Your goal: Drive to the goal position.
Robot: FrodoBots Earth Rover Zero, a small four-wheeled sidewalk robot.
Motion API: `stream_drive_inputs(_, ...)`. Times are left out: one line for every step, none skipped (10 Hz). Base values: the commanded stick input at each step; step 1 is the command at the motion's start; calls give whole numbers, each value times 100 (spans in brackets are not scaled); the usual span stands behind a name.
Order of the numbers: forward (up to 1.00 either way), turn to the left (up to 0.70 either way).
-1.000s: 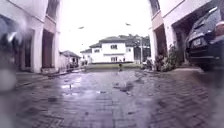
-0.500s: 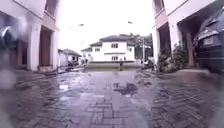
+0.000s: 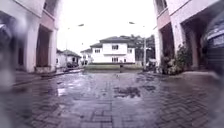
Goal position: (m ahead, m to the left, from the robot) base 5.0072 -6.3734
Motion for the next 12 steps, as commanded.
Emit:
stream_drive_inputs(70, 0)
stream_drive_inputs(70, 0)
stream_drive_inputs(70, 0)
stream_drive_inputs(70, 0)
stream_drive_inputs(70, 0)
stream_drive_inputs(70, 0)
stream_drive_inputs(70, 0)
stream_drive_inputs(70, 0)
stream_drive_inputs(70, 0)
stream_drive_inputs(70, 0)
stream_drive_inputs(70, 0)
stream_drive_inputs(70, 0)
